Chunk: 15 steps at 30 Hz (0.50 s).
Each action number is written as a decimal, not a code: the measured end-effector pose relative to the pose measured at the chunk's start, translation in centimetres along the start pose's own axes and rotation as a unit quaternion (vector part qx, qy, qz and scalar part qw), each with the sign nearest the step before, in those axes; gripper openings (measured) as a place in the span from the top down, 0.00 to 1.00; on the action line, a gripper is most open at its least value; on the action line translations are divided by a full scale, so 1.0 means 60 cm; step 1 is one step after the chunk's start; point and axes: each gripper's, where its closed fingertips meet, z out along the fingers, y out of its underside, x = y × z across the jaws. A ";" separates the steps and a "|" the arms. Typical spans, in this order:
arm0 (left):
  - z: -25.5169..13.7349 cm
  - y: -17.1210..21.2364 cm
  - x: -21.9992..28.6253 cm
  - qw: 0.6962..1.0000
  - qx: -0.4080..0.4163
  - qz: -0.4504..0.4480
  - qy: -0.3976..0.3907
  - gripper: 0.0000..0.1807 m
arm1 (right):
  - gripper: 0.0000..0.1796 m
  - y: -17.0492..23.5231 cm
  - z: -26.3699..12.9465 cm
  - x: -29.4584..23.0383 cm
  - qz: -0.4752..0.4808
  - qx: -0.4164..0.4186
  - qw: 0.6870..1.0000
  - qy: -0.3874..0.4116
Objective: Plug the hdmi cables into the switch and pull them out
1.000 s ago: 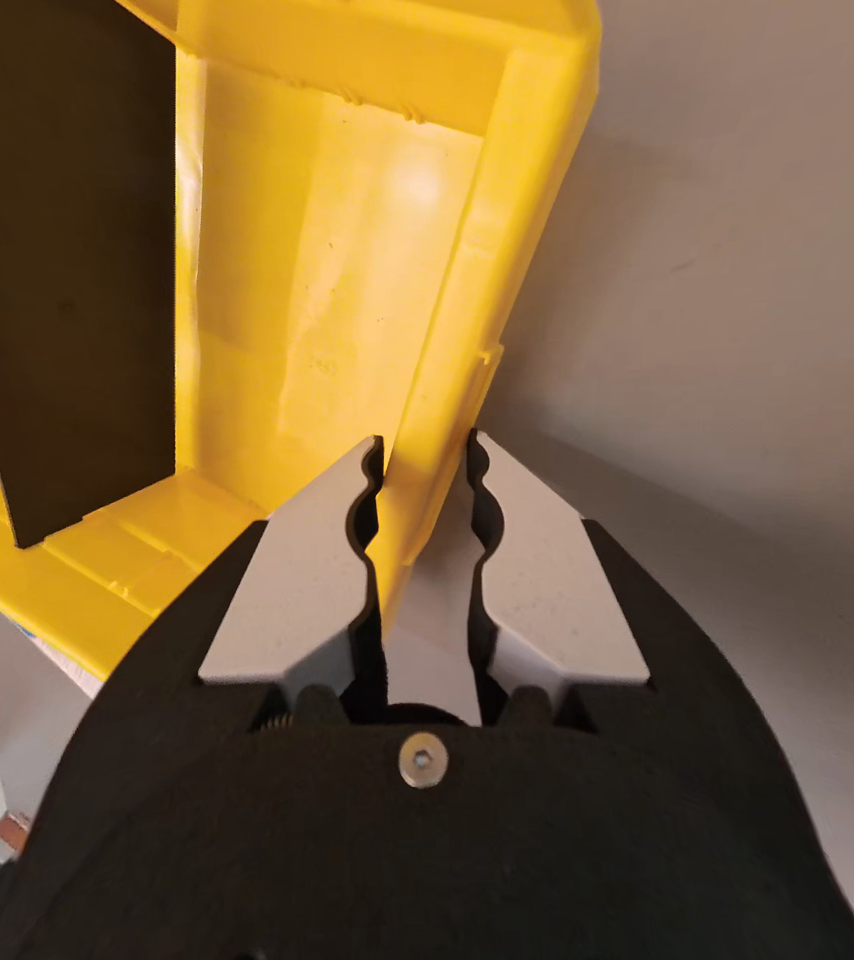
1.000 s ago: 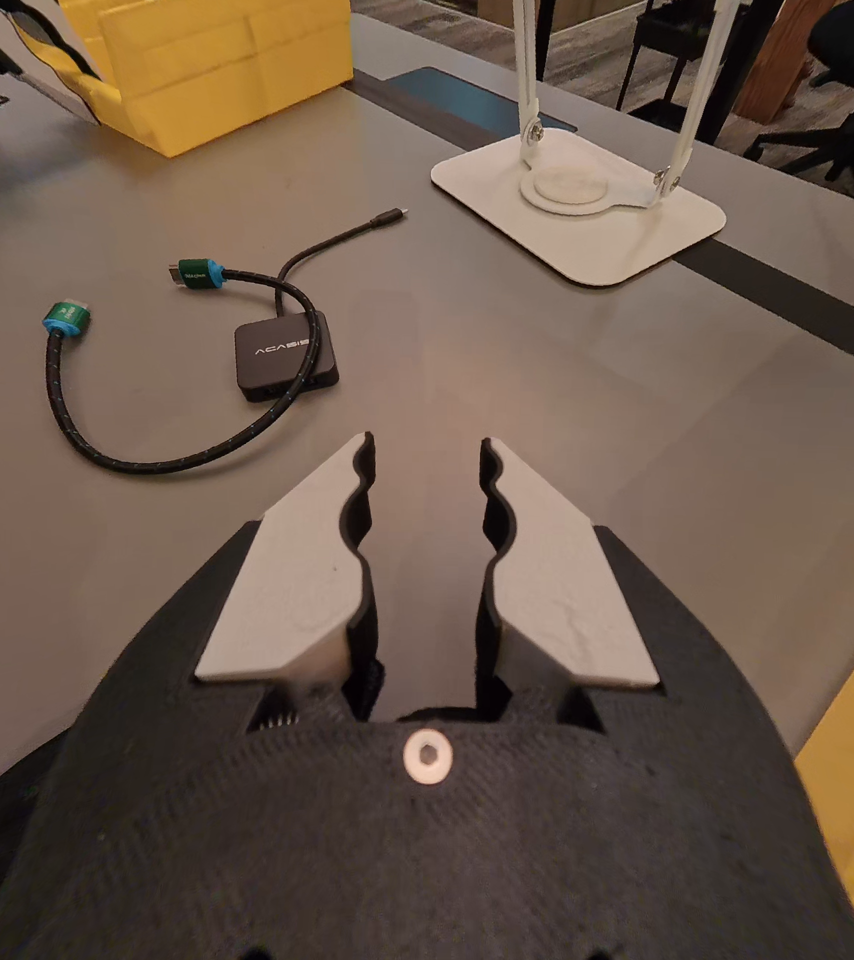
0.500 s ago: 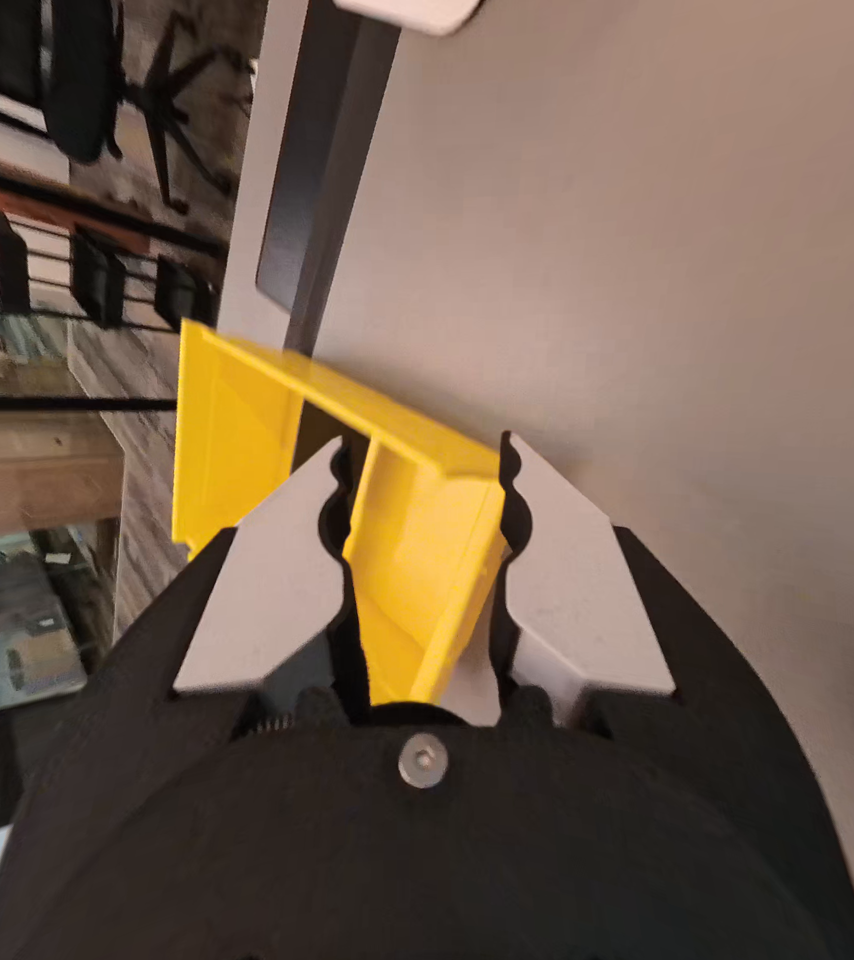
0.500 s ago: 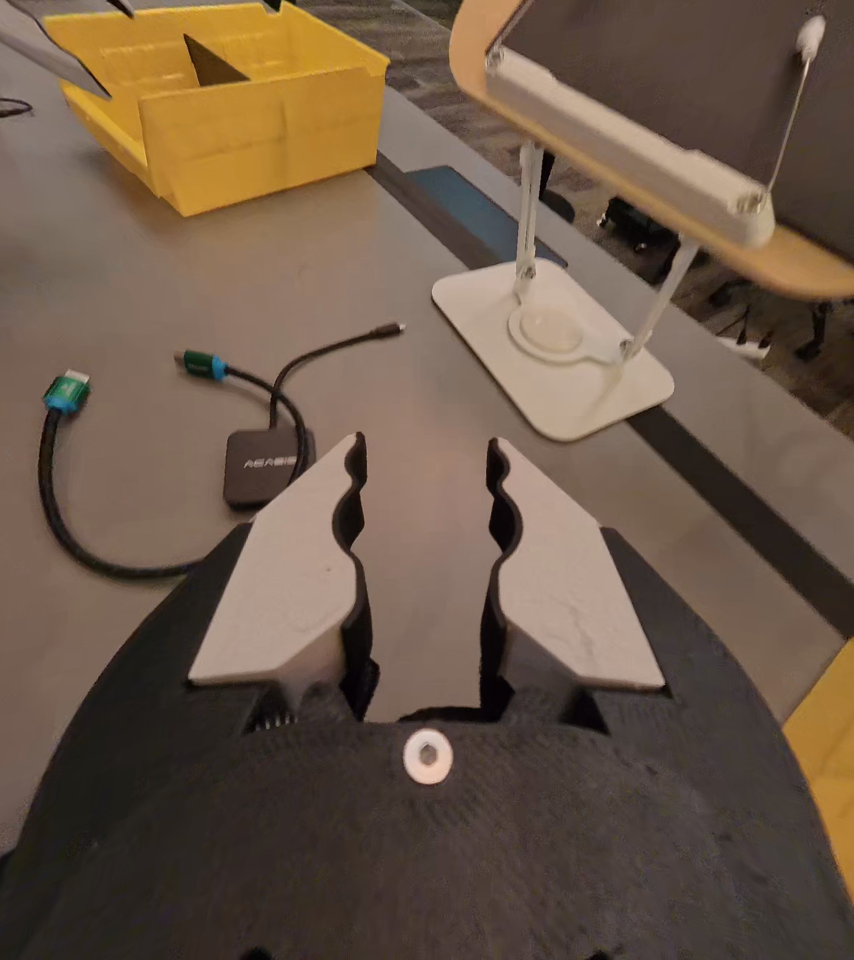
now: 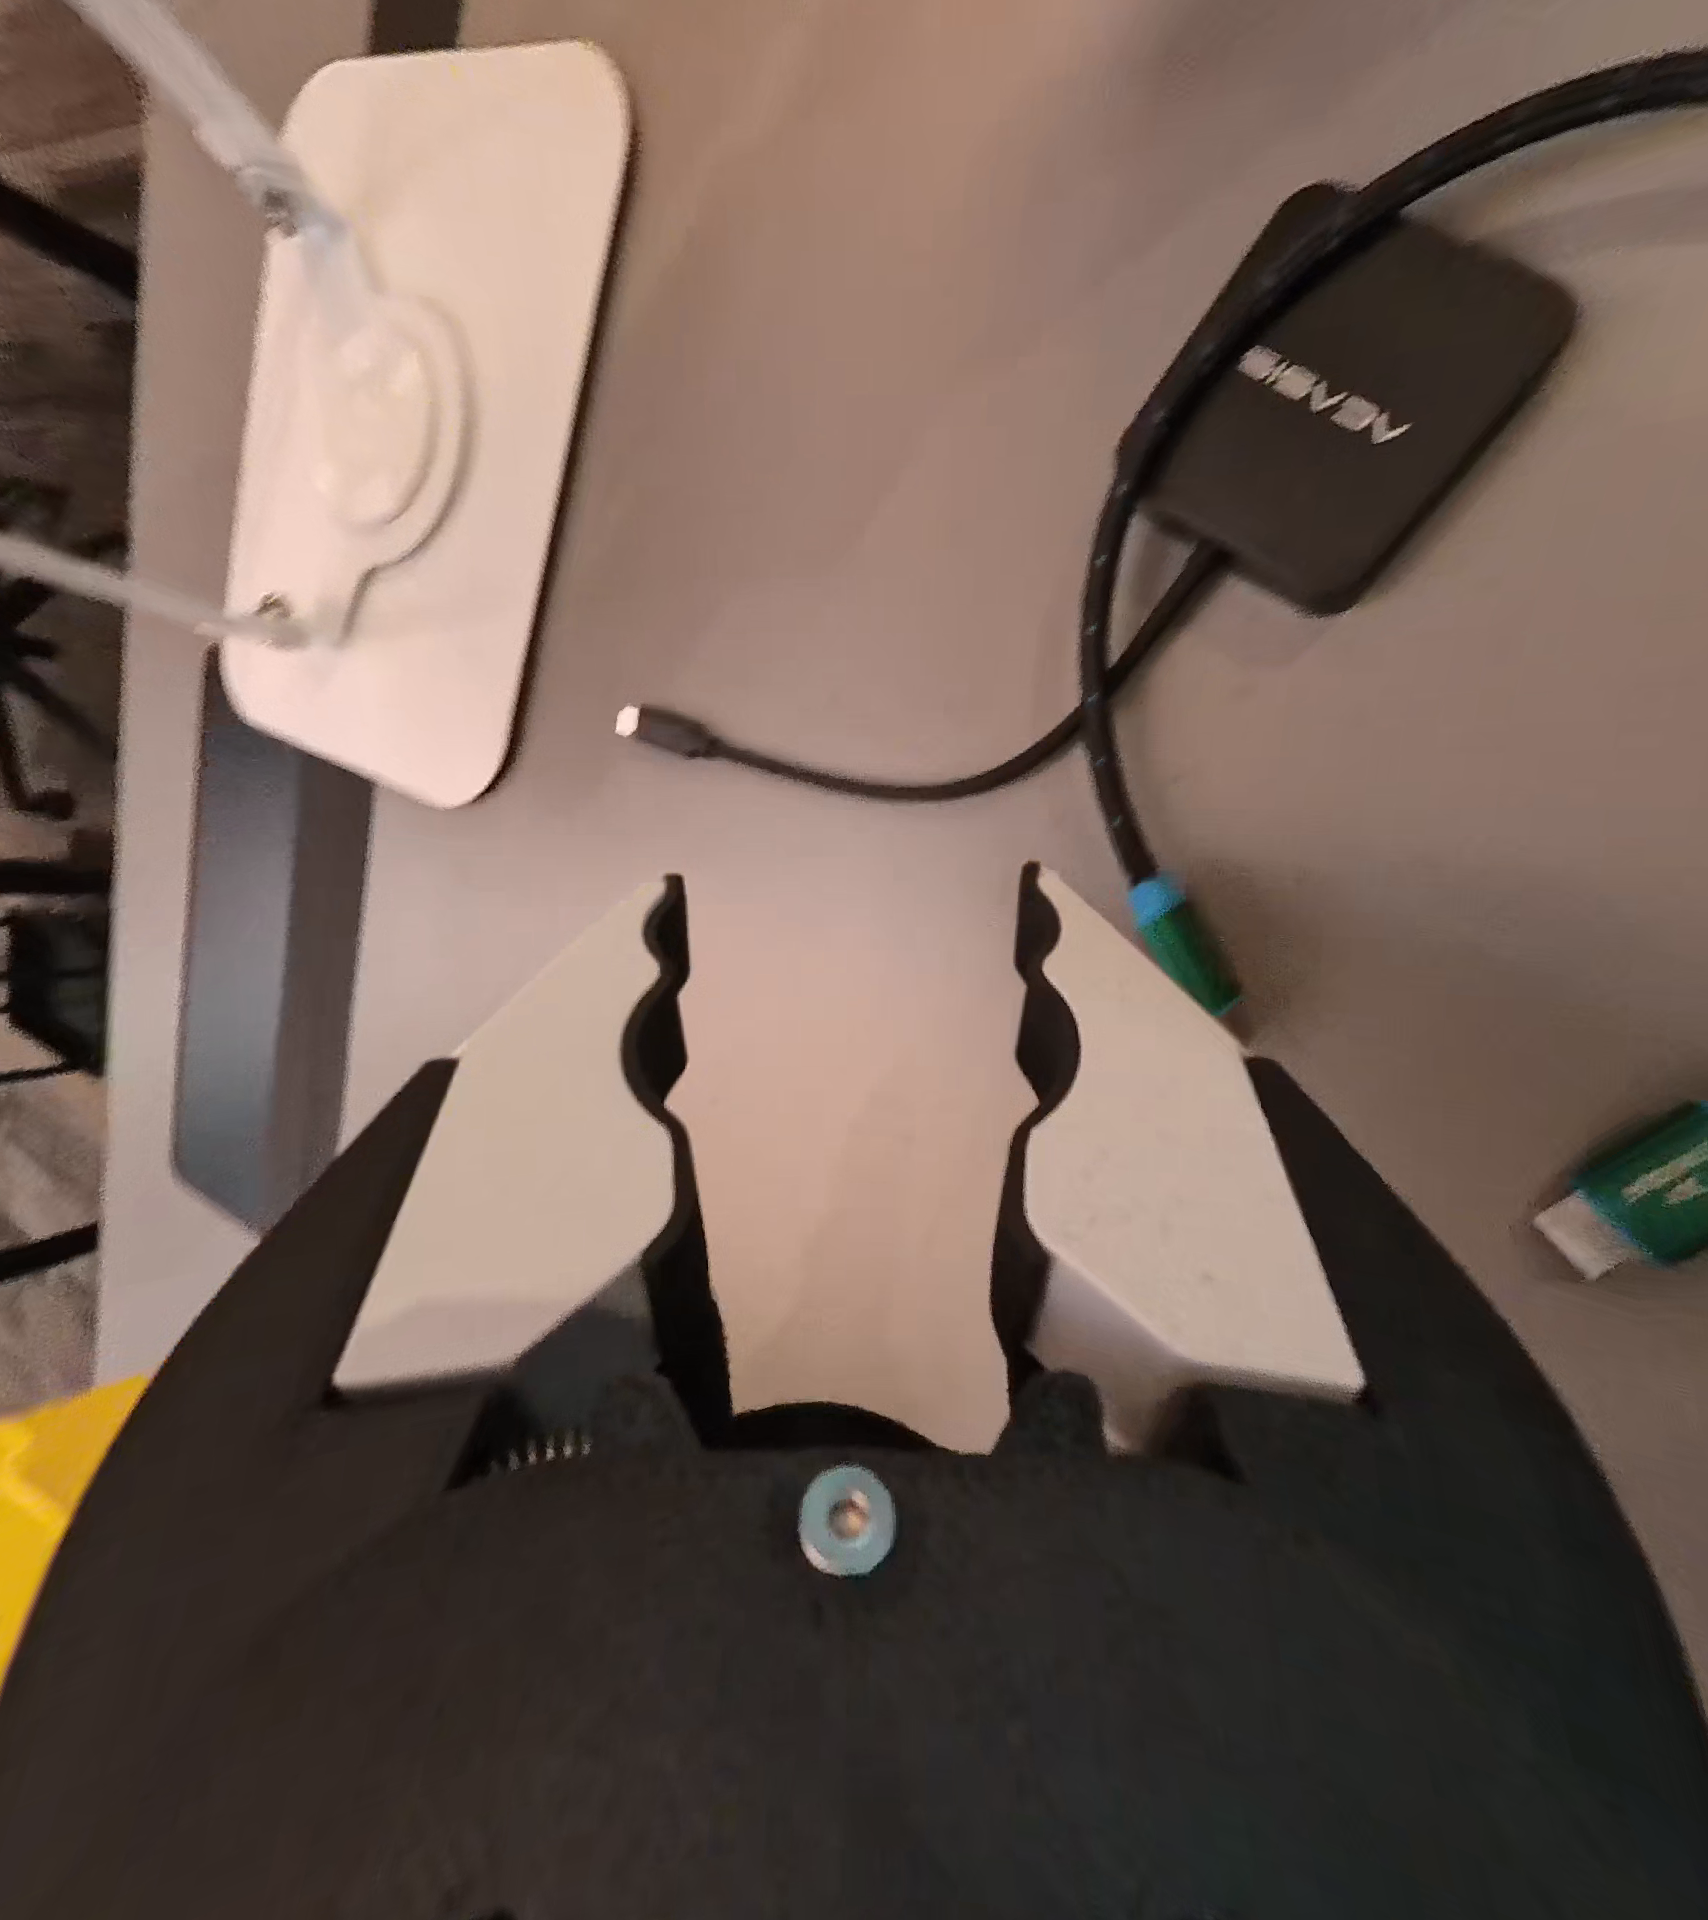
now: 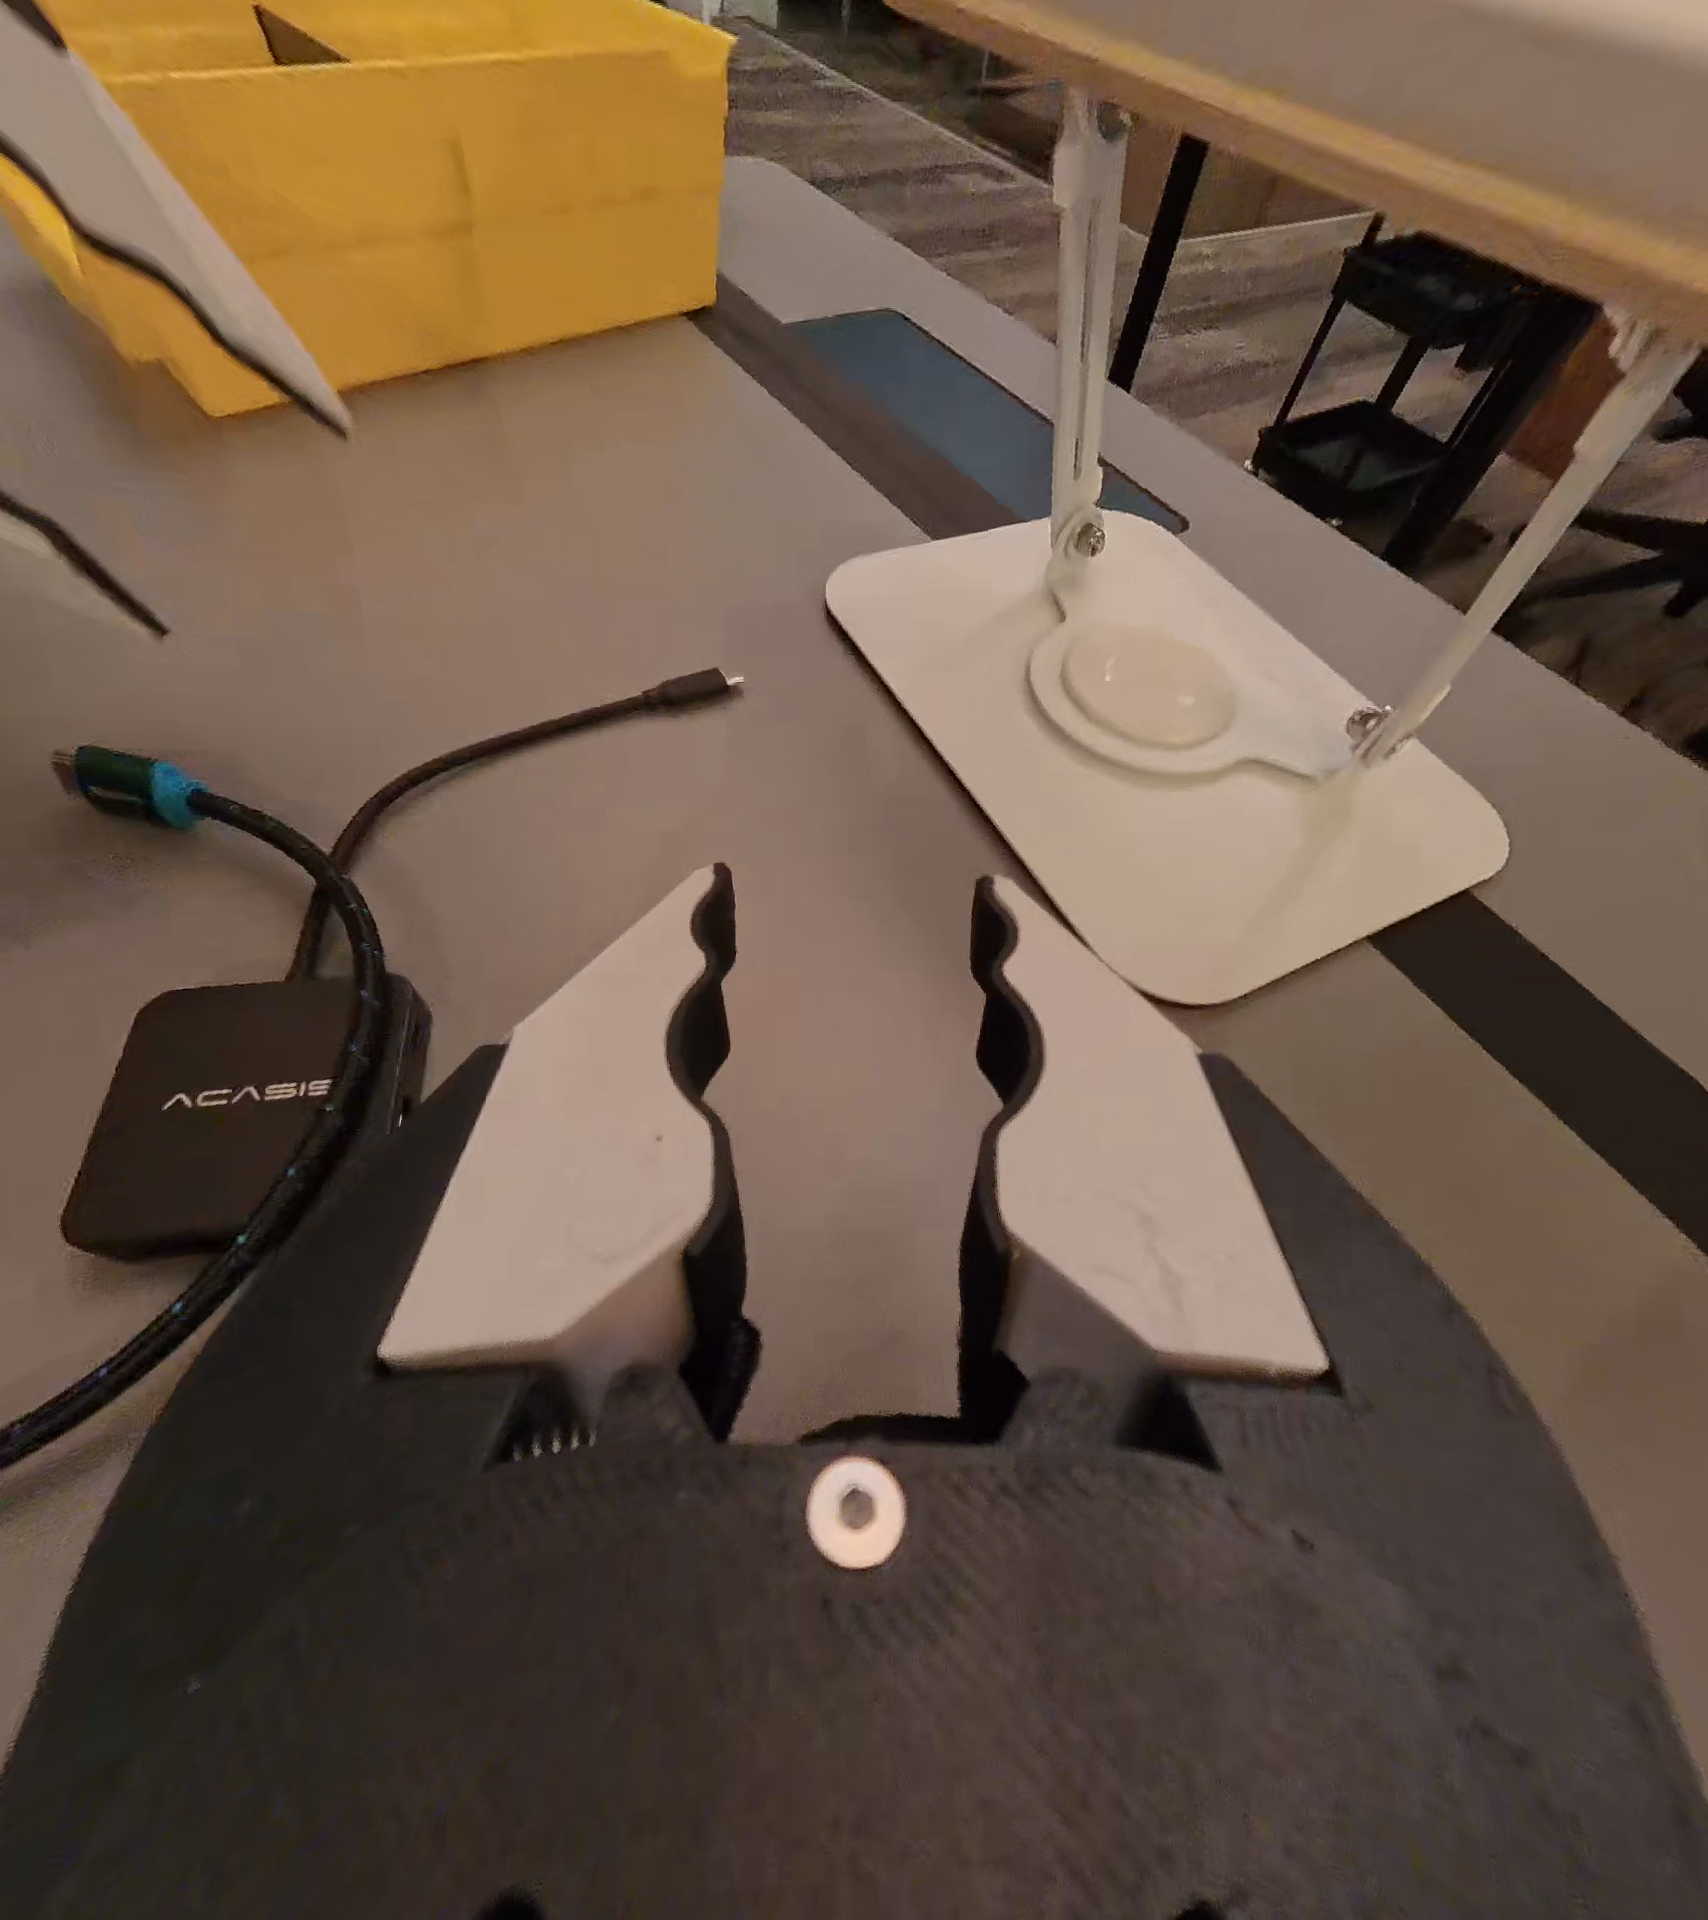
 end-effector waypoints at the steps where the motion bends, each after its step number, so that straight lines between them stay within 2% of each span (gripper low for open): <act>1: 0.010 -0.010 0.011 1.000 0.003 0.006 0.013 0.66 | 0.75 0.000 0.001 0.001 0.009 0.003 1.000 -0.003; 6: 0.044 -0.058 0.062 0.997 0.011 0.037 0.062 0.68 | 0.75 0.015 0.009 -0.003 -0.018 -0.024 1.000 0.002; 10: 0.069 -0.065 0.083 0.995 -0.013 0.072 0.069 0.69 | 0.76 0.024 0.013 -0.011 -0.030 -0.036 0.999 -0.003; 12: 0.079 -0.056 0.092 0.993 -0.031 0.073 0.083 0.74 | 0.76 0.025 0.013 -0.012 -0.030 -0.037 0.999 -0.005; 15: 0.090 -0.044 0.100 0.992 -0.045 0.063 0.099 0.86 | 0.76 0.025 0.014 -0.014 -0.032 -0.036 0.999 -0.008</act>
